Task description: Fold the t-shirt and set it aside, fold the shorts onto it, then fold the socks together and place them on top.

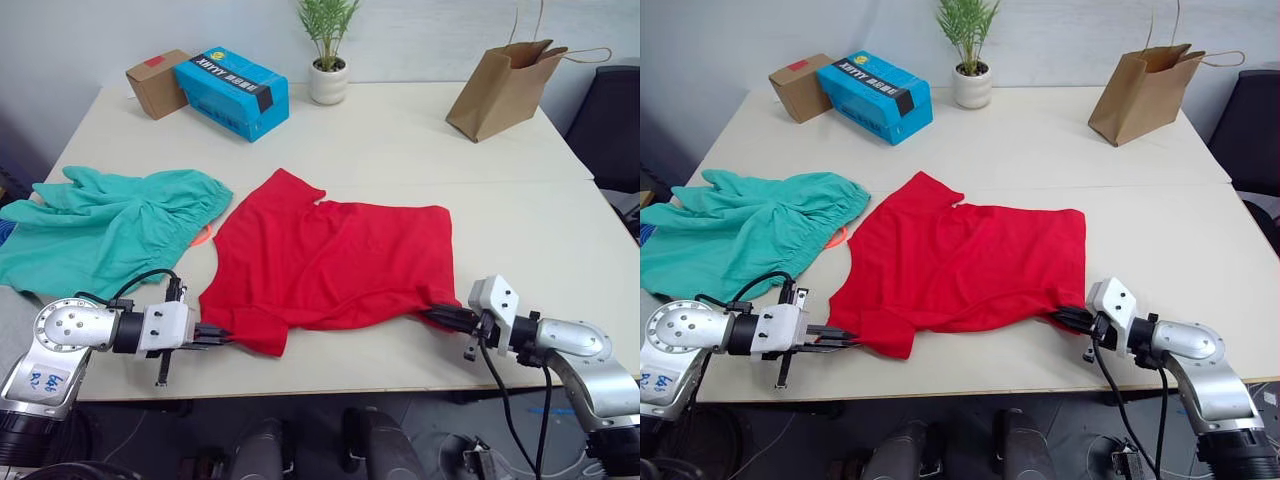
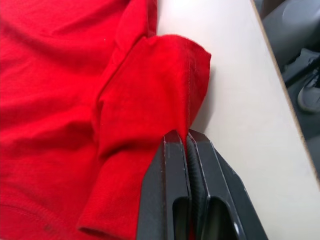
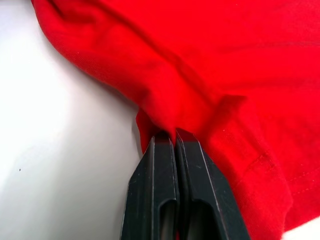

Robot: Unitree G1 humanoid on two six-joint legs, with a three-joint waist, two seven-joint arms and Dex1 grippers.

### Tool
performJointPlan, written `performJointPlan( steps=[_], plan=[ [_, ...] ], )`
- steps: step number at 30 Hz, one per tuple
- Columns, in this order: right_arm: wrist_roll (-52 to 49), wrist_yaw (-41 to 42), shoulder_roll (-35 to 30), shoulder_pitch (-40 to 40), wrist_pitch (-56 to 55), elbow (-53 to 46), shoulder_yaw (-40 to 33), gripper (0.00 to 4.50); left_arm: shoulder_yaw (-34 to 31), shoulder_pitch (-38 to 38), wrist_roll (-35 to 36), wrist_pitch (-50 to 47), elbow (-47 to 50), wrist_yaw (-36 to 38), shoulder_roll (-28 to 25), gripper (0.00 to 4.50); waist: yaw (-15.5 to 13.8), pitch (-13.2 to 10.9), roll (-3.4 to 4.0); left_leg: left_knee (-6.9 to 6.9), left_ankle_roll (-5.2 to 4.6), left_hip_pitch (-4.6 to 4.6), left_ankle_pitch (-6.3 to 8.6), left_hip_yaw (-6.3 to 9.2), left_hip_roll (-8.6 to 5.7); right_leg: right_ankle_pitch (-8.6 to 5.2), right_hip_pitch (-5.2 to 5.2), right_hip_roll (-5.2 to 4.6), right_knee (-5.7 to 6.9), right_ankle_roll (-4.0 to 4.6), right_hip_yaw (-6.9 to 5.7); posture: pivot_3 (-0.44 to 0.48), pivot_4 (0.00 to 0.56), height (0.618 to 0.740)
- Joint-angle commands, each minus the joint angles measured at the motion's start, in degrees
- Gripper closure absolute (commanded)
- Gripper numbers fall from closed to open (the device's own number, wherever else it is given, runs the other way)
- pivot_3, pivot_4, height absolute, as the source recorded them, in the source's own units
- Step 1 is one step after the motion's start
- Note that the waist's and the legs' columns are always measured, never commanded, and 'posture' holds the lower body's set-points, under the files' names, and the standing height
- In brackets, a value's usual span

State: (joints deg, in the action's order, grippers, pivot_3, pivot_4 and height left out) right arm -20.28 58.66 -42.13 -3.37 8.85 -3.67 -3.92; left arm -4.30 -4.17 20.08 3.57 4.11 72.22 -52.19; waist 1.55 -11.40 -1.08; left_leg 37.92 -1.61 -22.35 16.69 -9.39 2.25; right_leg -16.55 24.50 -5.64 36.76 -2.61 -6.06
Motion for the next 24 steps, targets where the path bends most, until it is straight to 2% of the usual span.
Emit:
performJointPlan(
  steps=[1, 3, 8, 12, 16, 18, 21, 24],
  plan=[
    [-2.2, 1.35, -1.75, 1.47, 0.26, -2.51, -3.6, 4.5, -5.23, -0.59, 13.4, -17.77, 5.93, 0.53, -3.47, 4.48, -0.02, -0.01, -0.02, 0.0, -0.03, -0.01, -0.02, 0.0, 0.0, 0.0, 0.0, 0.0, 0.01, 0.0, 0.0, 0.0, 0.15, 0.74],
    [-3.49, 2.12, -2.17, 2.61, 0.39, -3.62, -5.07, 4.5, -7.56, -0.1, 18.99, -26.75, 7.43, 1.63, -6.49, 4.48, -0.01, -0.01, -0.02, 0.0, -0.08, -0.02, -0.1, 0.02, 0.0, 0.0, 0.0, 0.01, 0.0, -0.01, -0.01, 0.0, 0.15, 0.74],
    [-4.69, 5.07, -3.95, 9.13, -2.32, -7.6, -8.77, 4.5, -11.39, 4.0, 24.38, -38.44, 8.66, 3.32, -10.98, 4.48, -0.02, -0.01, 0.02, -0.01, 0.0, 0.0, -0.08, 0.02, 0.0, -0.04, -0.02, 0.04, -0.01, -0.03, 0.01, 0.0, 0.15, 0.74],
    [-2.51, 5.96, -2.7, 15.9, -10.83, -10.5, -11.07, 4.5, -11.26, 10.69, 19.19, -34.13, 11.84, 3.8, -10.54, 4.48, -0.04, -0.01, 0.01, -0.17, 0.16, 0.06, 0.01, 0.01, 0.0, -0.12, -0.04, 0.07, -0.12, -0.01, 0.01, 0.0, 0.15, 0.74],
    [6.54, 1.12, 0.79, 21.98, -25.19, -9.26, -11.62, 4.5, -10.65, 14.47, 16.88, -31.07, 14.71, 1.83, -7.09, 4.48, -0.09, 0.0, 0.0, -0.2, 0.38, 0.07, 0.09, 0.01, 0.0, -0.12, -0.05, 0.08, -0.17, -0.01, 0.02, 0.0, 0.15, 0.74],
    [8.57, -1.19, 2.22, 23.81, -27.43, -8.48, -11.26, 4.5, -9.84, 15.49, 14.78, -28.68, 15.48, 1.01, -5.51, 4.48, -0.11, 0.0, -0.01, -0.23, 0.4, 0.07, 0.09, 0.01, 0.0, -0.13, -0.04, 0.08, -0.2, 0.01, 0.02, 0.0, 0.15, 0.74],
    [5.15, -1.48, 3.11, 24.97, -24.88, -9.42, -10.76, 4.5, -9.36, 15.79, 13.81, -27.49, 15.83, -0.03, -3.74, 4.48, -0.08, 0.0, -0.01, -0.26, 0.41, 0.07, 0.09, 0.02, 0.0, -0.14, -0.03, 0.07, -0.22, 0.05, 0.05, 0.0, 0.15, 0.74],
    [-1.29, 1.47, 1.06, 26.72, -17.42, -12.62, -10.4, 3.88, -9.18, 15.6, 13.24, -26.77, 15.79, -0.42, -3.01, 4.5, -0.04, 0.01, -0.01, -0.27, 0.41, 0.09, 0.09, 0.05, 0.0, -0.15, -0.04, 0.07, -0.21, 0.12, 0.04, 0.0, 0.15, 0.74]
  ],
)
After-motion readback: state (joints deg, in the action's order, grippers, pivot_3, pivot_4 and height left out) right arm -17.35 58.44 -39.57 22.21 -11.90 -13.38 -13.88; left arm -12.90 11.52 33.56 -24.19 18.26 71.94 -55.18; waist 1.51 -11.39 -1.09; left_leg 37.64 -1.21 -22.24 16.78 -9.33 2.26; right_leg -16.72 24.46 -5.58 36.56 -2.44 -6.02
